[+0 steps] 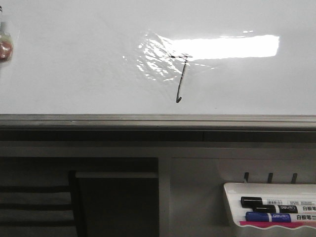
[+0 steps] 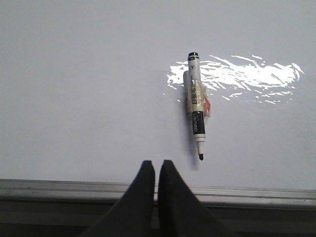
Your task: Write number 7 on whiteboard
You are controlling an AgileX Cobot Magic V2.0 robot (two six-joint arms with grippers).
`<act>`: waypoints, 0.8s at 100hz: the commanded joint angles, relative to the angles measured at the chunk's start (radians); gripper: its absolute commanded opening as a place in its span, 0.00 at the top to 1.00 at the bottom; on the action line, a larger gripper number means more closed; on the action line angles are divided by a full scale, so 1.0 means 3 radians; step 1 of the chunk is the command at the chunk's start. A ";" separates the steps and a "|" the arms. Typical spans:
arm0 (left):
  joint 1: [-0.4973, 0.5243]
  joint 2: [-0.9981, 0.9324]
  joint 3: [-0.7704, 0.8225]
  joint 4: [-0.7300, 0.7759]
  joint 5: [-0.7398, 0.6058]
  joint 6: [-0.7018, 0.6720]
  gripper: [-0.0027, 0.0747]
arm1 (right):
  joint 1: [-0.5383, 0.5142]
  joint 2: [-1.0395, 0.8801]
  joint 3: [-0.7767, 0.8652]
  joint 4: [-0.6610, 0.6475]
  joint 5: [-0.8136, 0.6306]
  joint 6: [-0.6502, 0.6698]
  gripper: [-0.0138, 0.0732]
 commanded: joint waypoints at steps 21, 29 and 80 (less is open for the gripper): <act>0.0002 -0.0099 0.0118 -0.0033 -0.0263 0.0001 0.99 | -0.0106 -0.0181 0.0046 -0.0033 -0.0352 -0.0011 0.92; 0.0002 -0.0099 0.0118 -0.0033 -0.0263 0.0001 0.99 | -0.0365 -0.0369 0.0263 -0.0033 -0.0634 -0.0011 0.92; 0.0002 -0.0099 0.0118 -0.0033 -0.0263 0.0001 0.99 | -0.1237 -0.2035 0.1680 -0.0033 -0.1294 -0.0011 0.92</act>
